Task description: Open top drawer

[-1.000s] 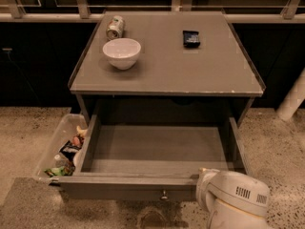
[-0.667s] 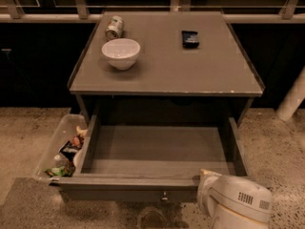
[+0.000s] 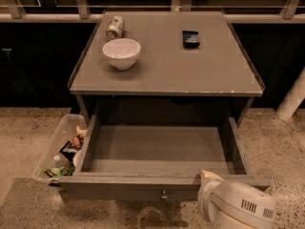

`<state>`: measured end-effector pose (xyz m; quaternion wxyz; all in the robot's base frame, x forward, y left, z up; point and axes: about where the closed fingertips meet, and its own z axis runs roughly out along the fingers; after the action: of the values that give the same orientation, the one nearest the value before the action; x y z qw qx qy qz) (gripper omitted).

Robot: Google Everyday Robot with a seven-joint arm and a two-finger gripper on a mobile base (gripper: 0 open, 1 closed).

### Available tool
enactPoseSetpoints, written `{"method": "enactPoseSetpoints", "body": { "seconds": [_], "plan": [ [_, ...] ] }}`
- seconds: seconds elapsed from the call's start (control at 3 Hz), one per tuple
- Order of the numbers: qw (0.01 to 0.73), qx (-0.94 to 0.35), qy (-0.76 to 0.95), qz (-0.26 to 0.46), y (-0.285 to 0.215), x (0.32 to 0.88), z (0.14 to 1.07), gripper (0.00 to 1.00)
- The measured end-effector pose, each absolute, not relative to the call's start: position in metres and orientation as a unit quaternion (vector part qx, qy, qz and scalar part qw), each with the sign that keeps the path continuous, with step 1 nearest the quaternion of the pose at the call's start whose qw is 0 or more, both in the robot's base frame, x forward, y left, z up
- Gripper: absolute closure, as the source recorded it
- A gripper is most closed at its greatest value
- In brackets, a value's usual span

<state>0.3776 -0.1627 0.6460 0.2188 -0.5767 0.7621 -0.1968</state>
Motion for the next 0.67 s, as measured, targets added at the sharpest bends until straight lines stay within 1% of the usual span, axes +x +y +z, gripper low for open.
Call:
{"method": "enactPoseSetpoints", "body": {
  "seconds": [0.33,0.67],
  "plan": [
    [0.215,-0.575,0.764,-0.198,-0.1683,0.3670,0.6448,1.00],
    [0.215,-0.575,0.764,-0.198,-0.1683,0.3679,0.6474,1.00]
  ]
}}
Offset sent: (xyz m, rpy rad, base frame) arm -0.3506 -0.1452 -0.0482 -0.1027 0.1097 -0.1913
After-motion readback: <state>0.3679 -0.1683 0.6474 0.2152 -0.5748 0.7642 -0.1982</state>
